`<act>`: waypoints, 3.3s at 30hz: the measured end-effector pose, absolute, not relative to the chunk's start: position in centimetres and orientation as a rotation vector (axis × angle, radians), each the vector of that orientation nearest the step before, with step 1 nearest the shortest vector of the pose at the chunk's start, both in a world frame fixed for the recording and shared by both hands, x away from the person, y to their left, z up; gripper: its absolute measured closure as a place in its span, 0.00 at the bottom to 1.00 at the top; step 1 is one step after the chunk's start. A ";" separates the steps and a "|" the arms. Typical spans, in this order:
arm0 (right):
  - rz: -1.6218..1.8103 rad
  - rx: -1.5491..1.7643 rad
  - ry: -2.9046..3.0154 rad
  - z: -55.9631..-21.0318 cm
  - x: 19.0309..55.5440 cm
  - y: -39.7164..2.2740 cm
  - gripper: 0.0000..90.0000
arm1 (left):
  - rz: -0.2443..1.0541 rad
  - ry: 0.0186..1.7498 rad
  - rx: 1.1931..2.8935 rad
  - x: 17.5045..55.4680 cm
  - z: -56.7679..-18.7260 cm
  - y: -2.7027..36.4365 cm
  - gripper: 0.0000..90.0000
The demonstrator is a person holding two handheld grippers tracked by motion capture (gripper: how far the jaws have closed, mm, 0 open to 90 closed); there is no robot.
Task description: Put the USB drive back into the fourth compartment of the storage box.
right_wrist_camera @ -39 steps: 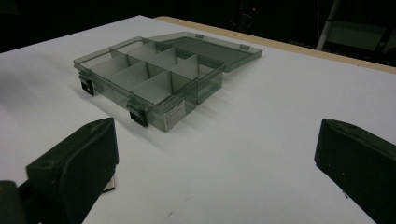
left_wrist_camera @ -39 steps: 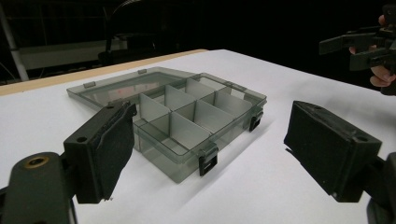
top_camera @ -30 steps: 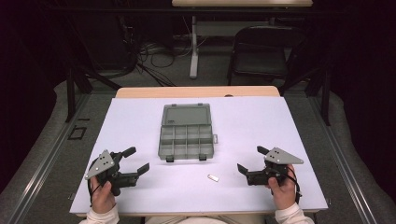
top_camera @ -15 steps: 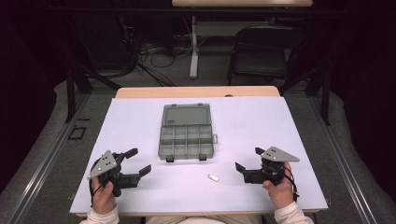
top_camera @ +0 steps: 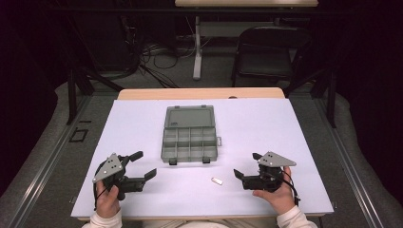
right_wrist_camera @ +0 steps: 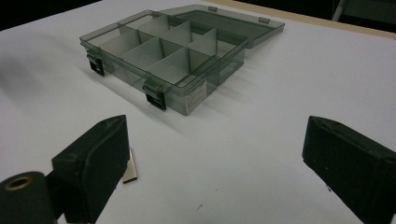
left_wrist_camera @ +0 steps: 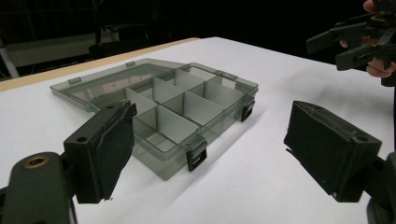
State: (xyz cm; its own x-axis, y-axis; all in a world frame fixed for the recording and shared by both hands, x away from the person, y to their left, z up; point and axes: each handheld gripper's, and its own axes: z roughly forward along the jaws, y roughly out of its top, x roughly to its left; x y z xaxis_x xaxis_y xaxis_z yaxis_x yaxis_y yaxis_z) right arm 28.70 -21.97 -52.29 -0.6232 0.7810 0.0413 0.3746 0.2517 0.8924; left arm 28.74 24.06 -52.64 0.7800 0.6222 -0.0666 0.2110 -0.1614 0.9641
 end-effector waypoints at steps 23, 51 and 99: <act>1.309 0.927 2.182 -52.4 29.1 -20.7 0.40 | 0.431 0.662 1.738 28.0 -52.6 24.2 0.17; 1.341 0.838 2.344 -53.7 29.9 -17.4 0.59 | 0.423 0.659 1.742 28.0 -52.7 24.0 0.17; 1.237 0.854 2.519 -56.3 30.2 -15.1 0.79 | 0.413 0.664 1.757 28.1 -52.9 23.9 0.17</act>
